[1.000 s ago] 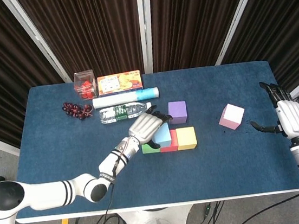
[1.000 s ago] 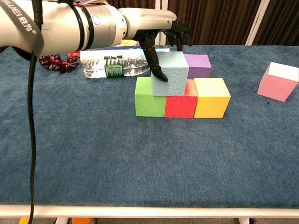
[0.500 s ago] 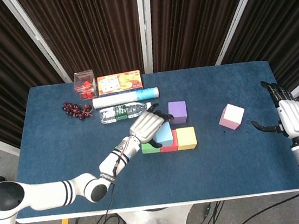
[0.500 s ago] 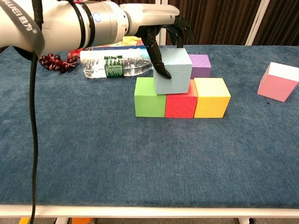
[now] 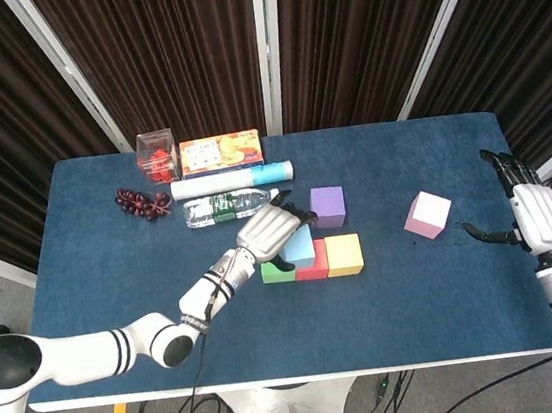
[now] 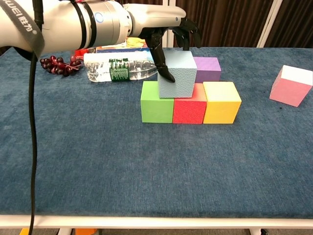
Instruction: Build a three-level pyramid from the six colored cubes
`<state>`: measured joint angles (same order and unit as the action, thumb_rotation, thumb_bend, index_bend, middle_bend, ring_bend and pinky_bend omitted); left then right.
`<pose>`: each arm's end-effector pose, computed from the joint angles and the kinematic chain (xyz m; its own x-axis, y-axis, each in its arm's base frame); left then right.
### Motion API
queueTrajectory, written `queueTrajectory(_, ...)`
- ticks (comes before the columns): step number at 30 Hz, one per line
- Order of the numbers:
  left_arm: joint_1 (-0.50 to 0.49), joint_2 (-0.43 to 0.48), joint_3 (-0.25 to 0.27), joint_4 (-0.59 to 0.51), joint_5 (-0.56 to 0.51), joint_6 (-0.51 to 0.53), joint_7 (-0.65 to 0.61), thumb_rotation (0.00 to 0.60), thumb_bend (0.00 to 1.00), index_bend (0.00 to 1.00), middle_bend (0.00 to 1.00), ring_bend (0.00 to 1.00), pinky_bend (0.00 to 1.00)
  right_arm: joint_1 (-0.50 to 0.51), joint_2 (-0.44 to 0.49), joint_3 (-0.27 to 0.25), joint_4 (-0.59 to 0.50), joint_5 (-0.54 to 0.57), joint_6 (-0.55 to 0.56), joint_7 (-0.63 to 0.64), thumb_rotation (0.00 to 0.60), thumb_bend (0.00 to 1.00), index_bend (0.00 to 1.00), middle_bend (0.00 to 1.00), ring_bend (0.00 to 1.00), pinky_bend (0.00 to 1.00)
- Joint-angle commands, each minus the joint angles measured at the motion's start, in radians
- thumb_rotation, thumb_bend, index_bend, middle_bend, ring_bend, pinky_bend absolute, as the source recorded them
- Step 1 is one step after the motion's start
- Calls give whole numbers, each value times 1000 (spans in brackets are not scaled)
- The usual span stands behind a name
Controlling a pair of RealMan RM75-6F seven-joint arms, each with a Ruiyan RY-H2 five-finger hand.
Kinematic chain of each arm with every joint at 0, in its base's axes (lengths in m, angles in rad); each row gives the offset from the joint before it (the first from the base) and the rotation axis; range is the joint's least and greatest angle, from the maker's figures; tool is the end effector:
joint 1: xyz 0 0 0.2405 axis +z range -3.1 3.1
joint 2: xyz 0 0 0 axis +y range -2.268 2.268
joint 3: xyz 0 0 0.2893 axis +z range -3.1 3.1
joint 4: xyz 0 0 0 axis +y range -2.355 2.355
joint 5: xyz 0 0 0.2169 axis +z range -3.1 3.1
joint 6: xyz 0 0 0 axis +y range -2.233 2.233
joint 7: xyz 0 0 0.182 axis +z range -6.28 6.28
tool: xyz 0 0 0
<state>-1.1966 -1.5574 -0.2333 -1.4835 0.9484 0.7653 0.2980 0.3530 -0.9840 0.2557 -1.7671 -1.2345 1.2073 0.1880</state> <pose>0.0209 0.4347 -0.0617 0.4829 0.2905 0.8261 0.7297 -0.6550 -0.1962 -0.2706 -0.3427 0.2032 0.1117 -0.0078 0.9937 -0.9920 -0.0603 0.1110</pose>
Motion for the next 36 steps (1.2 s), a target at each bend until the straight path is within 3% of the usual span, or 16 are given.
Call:
queueTrajectory(1, 3, 3, 2, -2, 4, -6, -7, 600, 90, 240, 431, 224, 65, 0, -1, 0, -1, 1, 0, -3, 600, 101, 0, 102, 0, 0)
queueTrajectory(36, -6, 2, 1, 10, 17, -28, -20, 600, 90, 240, 403, 223, 65, 0, -2, 4, -4, 11, 2, -11, 600, 101, 0, 102, 0, 0)
